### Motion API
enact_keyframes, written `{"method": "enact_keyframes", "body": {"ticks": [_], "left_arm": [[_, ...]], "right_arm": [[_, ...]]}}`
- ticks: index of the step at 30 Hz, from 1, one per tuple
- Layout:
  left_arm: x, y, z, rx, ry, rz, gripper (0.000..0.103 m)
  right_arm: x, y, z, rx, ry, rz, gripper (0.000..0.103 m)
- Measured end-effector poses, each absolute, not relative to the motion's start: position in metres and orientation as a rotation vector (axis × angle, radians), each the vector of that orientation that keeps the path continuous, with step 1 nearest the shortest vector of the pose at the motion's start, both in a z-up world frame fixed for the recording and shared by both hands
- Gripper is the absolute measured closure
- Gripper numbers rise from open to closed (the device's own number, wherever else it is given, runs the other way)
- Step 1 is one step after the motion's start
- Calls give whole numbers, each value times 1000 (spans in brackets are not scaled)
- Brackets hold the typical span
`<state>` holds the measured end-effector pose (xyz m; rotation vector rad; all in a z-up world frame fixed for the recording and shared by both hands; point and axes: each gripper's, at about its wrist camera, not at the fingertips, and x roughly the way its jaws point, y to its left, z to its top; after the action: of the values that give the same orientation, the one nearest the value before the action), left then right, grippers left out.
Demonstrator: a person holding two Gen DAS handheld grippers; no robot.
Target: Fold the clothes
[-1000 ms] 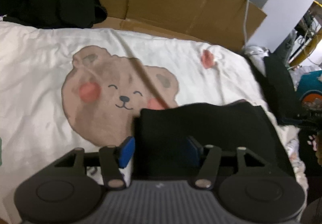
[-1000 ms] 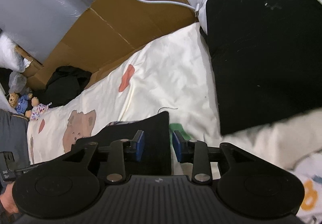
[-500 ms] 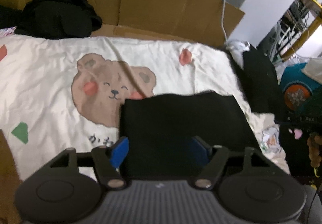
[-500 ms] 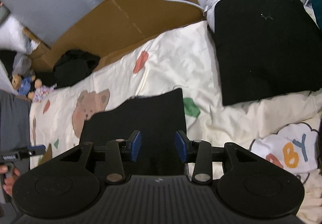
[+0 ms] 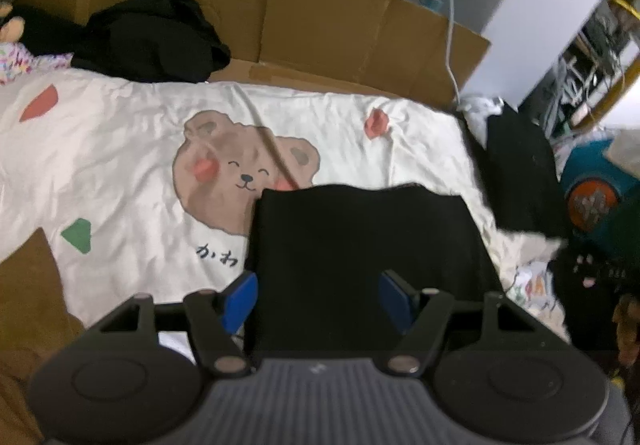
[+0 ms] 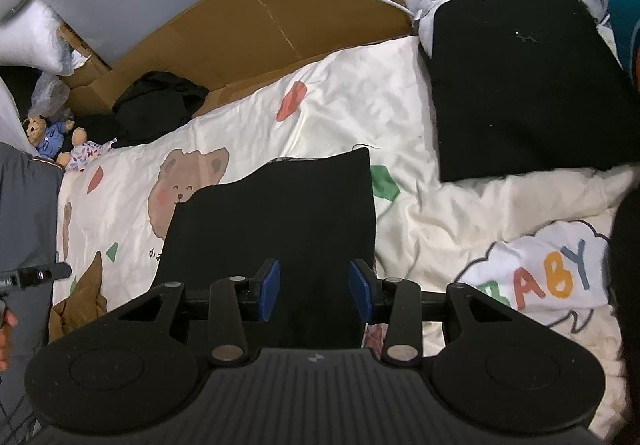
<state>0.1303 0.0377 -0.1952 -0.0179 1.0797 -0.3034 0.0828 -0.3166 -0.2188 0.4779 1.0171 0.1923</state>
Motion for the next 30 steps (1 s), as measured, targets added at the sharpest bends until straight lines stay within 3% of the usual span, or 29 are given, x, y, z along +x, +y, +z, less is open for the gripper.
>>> {"method": "enact_keyframes", "body": {"ticks": [17,21,30], "left_arm": [[88,16,-181,-104,1044,-322,35],[84,29,-197,-209,1074,-289,37],[85,41,-232,-169,1128,-227,38]], "right_arm": [[57,-324,-174,411,988,162,56],[59,-317,-183,396,1017,179,56],[52,-299,-223,348,1116,195,56]]}}
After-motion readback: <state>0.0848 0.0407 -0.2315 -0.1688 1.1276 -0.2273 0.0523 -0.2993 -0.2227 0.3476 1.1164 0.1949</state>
